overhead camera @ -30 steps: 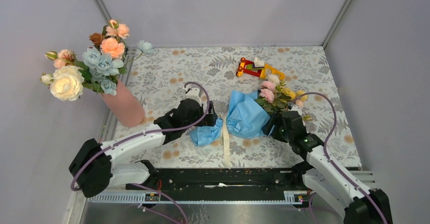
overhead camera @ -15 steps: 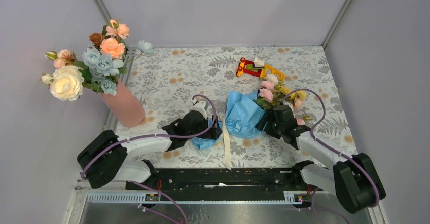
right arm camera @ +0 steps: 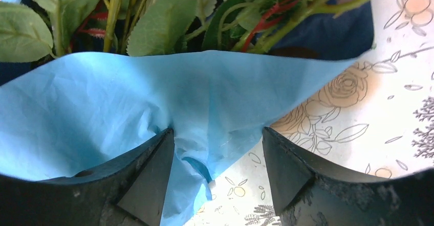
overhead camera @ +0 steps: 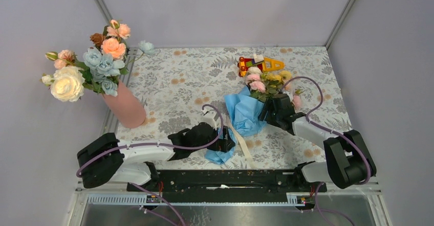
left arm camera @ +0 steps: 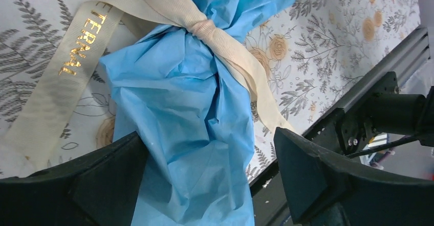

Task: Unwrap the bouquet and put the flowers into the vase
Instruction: Adjust the fake flower at the center of the board, then untie the ribbon from the wrapping paper.

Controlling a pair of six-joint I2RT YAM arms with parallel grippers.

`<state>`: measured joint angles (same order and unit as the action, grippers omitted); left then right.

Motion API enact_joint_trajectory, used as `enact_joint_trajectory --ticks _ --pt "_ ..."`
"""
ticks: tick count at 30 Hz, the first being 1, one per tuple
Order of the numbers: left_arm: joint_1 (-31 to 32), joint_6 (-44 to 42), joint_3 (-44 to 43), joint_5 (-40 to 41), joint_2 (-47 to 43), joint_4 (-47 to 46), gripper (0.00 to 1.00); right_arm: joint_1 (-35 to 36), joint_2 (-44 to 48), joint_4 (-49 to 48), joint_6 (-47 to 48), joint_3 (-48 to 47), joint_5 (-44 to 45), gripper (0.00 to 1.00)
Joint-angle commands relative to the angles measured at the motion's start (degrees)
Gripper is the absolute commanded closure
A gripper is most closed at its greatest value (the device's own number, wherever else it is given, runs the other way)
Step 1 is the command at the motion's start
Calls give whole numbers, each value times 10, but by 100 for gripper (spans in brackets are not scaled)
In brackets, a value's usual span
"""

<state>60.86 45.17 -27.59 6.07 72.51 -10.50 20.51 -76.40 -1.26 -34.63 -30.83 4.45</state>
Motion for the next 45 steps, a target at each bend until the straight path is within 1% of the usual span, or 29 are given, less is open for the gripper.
enact_joint_trajectory --ticks 1,4,6,8,11,14,16,19,21,23,25,27,30,31,33,38,42,45 --pt "12 32 -11 8 -19 -39 9 -11 -3 -15 28 -32 -6 29" --pt "11 20 -18 44 -54 4 7 -12 33 8 28 -24 -17 27" --pt "8 0 -29 61 -85 39 4 -12 71 51 30 -17 -23 22" --pt "1 -21 -44 67 -114 77 2 -12 112 86 34 -9 -36 18" --pt "-17 -42 -59 64 -149 114 1 -12 178 125 33 9 -71 17" --pt "-48 -49 -53 33 -168 119 1 -12 246 152 33 27 -119 18" --pt "-68 -52 -39 20 -169 110 1 -11 274 155 43 36 -175 20" --pt "-108 -45 -3 -2 -160 84 1 -6 296 133 56 48 -263 22" --pt "-134 -35 20 -19 -155 73 1 11 295 126 60 50 -286 24" --pt "-146 -33 33 -23 -156 72 2 46 290 125 64 49 -275 25" --pt "-146 -34 40 -20 -162 79 3 100 284 112 59 53 -243 25" --pt "-147 -35 46 -14 -168 85 3 138 276 78 42 64 -226 27" --pt "-149 -32 51 4 -170 103 3 174 255 11 4 80 -218 31" --pt "-149 -29 51 11 -167 115 5 186 245 -7 -6 82 -211 32" --pt "-149 -26 47 26 -157 134 11 204 228 -26 -22 87 -192 34" --pt "-149 -22 31 68 -115 180 25 221 213 -60 -43 99 -172 36" --pt "-148 -9 41 76 -114 171 30 221 228 -45 -36 97 -155 37" --pt "-145 -5 45 76 -113 162 31 221 239 -35 -31 100 -144 37"
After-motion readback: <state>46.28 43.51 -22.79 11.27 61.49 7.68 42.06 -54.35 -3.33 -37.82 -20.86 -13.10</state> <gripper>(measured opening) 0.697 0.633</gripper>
